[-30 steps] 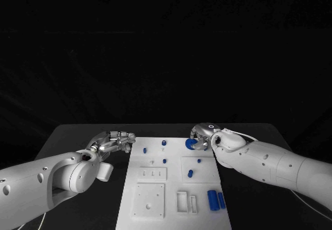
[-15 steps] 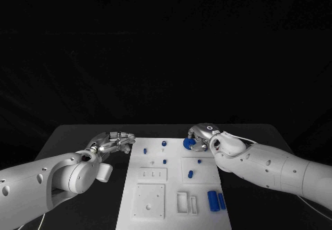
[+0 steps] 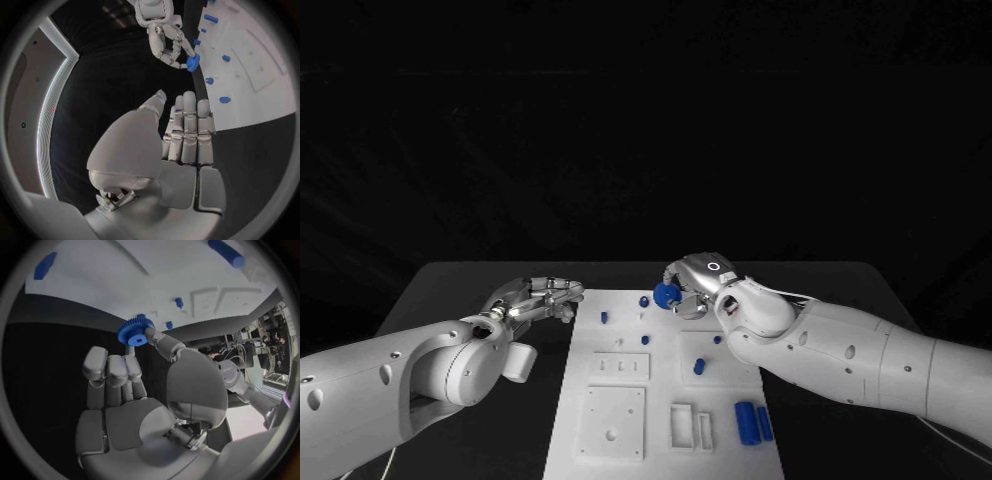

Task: Assemble the parts on the task board

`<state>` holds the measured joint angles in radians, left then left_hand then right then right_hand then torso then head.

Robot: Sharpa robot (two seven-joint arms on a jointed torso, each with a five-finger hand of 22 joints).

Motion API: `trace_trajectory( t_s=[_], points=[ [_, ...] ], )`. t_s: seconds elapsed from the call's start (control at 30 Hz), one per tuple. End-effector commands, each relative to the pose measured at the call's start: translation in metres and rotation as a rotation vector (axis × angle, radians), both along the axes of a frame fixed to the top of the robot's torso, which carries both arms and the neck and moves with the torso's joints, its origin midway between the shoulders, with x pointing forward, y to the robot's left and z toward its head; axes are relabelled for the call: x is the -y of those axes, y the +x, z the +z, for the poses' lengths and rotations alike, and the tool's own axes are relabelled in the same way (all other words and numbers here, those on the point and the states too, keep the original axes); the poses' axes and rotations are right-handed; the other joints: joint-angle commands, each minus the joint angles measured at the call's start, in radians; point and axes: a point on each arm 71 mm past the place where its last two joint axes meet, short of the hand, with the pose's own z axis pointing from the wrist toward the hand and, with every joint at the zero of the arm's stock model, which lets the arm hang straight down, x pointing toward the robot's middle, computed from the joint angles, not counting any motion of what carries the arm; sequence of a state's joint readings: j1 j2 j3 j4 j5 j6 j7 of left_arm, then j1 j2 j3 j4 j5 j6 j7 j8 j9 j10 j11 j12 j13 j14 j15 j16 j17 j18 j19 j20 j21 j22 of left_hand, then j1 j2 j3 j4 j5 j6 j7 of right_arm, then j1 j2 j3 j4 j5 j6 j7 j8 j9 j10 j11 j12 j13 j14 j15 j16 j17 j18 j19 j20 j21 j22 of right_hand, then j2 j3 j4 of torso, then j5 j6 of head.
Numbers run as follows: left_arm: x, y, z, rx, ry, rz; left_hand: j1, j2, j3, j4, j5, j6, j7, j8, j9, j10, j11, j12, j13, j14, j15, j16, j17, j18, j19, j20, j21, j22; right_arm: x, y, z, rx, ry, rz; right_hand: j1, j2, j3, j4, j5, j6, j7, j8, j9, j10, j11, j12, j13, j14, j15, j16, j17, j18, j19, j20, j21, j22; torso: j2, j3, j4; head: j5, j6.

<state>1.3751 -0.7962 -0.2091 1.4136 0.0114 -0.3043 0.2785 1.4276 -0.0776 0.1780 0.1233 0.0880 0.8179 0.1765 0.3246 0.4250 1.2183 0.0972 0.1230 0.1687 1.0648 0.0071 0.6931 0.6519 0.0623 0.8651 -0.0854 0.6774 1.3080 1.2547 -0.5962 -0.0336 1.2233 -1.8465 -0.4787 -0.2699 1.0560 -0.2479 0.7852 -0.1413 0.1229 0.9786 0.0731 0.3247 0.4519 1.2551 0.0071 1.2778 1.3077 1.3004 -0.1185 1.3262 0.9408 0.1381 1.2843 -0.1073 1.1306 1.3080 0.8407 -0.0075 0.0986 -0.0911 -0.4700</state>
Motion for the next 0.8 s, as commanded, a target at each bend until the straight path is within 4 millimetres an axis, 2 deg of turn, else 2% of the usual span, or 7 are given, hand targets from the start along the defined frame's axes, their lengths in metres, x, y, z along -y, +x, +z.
trace_trajectory(
  t_s=[0.03, 0.2, 0.37, 0.53, 0.6, 0.7, 0.8],
  points=[
    [0.002, 0.0, 0.001, 0.004, -0.006, -0.005, 0.012, 0.001, 0.002, 0.006, -0.004, 0.007, -0.002, -0.005, 0.0, 0.002, 0.003, -0.005, 0.002, -0.004, 0.0, 0.001, -0.002, 0.016, -0.003, -0.006, 0.004, 0.007, -0.019, -0.004, 0.002, 0.035, -0.008, 0.038, 0.002, -0.01, 0.016, 0.01, -0.006, 0.039, 0.023, 0.008, 0.012, 0.047, -0.022, 0.002, 0.05, 0.001, -0.004, -0.006, 0.002, 0.124, 0.007, -0.003, 0.006, 0.014, 0.001, 0.0, 0.0008, 0.004, 0.002],
    [0.003, 0.0, 0.001, 0.004, -0.007, -0.008, 0.012, 0.001, 0.002, 0.006, -0.004, 0.007, -0.002, -0.005, 0.0, 0.002, 0.003, -0.005, 0.002, -0.004, 0.0, 0.001, -0.002, 0.016, -0.003, -0.006, 0.004, 0.007, -0.04, -0.005, -0.001, 0.03, -0.011, 0.065, 0.002, -0.012, 0.017, 0.011, -0.007, 0.038, 0.023, 0.008, 0.012, 0.047, -0.022, 0.001, 0.05, 0.001, -0.004, -0.006, 0.002, 0.124, 0.007, -0.003, 0.007, 0.014, 0.001, -0.0011, 0.0033, 0.004, 0.001],
    [0.004, 0.0, 0.001, 0.004, -0.006, -0.009, 0.013, 0.001, 0.002, 0.006, -0.003, 0.007, -0.002, -0.005, 0.0, 0.002, 0.003, -0.005, 0.002, -0.004, 0.0, 0.001, -0.002, 0.016, -0.003, -0.006, 0.004, 0.007, -0.05, -0.003, -0.011, 0.011, -0.039, 0.072, 0.001, -0.013, 0.017, 0.012, -0.008, 0.038, 0.023, 0.007, 0.012, 0.046, -0.022, 0.001, 0.05, 0.001, -0.004, -0.006, 0.002, 0.124, 0.007, -0.003, 0.007, 0.014, 0.001, -0.0018, 0.0063, 0.004, 0.002],
    [0.003, 0.001, 0.001, 0.004, -0.005, -0.007, 0.013, 0.001, 0.002, 0.006, -0.003, 0.007, -0.002, -0.005, 0.0, 0.002, 0.003, -0.006, 0.002, -0.004, 0.0, 0.001, -0.002, 0.016, -0.003, -0.006, 0.004, 0.007, -0.056, 0.0, -0.021, -0.006, -0.057, 0.067, 0.001, -0.014, 0.016, 0.013, -0.008, 0.037, 0.024, 0.007, 0.012, 0.046, -0.022, 0.0, 0.049, 0.001, -0.003, -0.007, 0.002, 0.124, 0.007, -0.002, 0.007, 0.014, 0.002, -0.001, 0.0058, 0.008, -0.001],
    [0.004, 0.001, 0.001, 0.005, -0.006, -0.009, 0.013, 0.001, 0.001, 0.006, -0.003, 0.007, -0.002, -0.005, 0.0, 0.002, 0.003, -0.006, 0.002, -0.004, 0.0, 0.001, -0.002, 0.016, -0.003, -0.006, 0.004, 0.007, -0.057, 0.001, -0.024, -0.011, -0.063, 0.066, 0.001, -0.014, 0.016, 0.013, -0.008, 0.037, 0.024, 0.006, 0.012, 0.045, -0.022, -0.001, 0.049, 0.001, -0.003, -0.007, 0.002, 0.124, 0.007, -0.002, 0.007, 0.014, 0.003, -0.0027, 0.0097, 0.006, -0.001],
    [0.005, 0.001, 0.001, 0.005, -0.006, -0.011, 0.014, 0.001, 0.001, 0.006, -0.003, 0.007, -0.002, -0.005, 0.0, 0.003, 0.003, -0.006, 0.003, -0.004, 0.0, 0.001, -0.002, 0.016, -0.003, -0.006, 0.004, 0.007, -0.057, 0.002, -0.028, -0.021, -0.076, 0.059, 0.001, -0.014, 0.016, 0.013, -0.008, 0.037, 0.024, 0.006, 0.011, 0.045, -0.022, -0.001, 0.049, 0.001, -0.003, -0.007, 0.002, 0.124, 0.007, -0.002, 0.007, 0.014, 0.003, -0.0039, 0.0118, 0.005, -0.002],
    [0.004, 0.001, 0.001, 0.005, -0.006, -0.01, 0.014, 0.001, 0.001, 0.006, -0.003, 0.007, -0.002, -0.005, 0.0, 0.003, 0.003, -0.006, 0.003, -0.004, 0.0, 0.001, -0.002, 0.016, -0.003, -0.006, 0.004, 0.007, -0.056, 0.004, -0.03, -0.026, -0.084, 0.054, 0.0, -0.014, 0.016, 0.014, -0.008, 0.036, 0.024, 0.006, 0.011, 0.045, -0.022, -0.001, 0.048, 0.001, -0.003, -0.007, 0.002, 0.124, 0.007, -0.002, 0.007, 0.014, 0.003, -0.0029, 0.0107, 0.007, -0.003]
  ],
)
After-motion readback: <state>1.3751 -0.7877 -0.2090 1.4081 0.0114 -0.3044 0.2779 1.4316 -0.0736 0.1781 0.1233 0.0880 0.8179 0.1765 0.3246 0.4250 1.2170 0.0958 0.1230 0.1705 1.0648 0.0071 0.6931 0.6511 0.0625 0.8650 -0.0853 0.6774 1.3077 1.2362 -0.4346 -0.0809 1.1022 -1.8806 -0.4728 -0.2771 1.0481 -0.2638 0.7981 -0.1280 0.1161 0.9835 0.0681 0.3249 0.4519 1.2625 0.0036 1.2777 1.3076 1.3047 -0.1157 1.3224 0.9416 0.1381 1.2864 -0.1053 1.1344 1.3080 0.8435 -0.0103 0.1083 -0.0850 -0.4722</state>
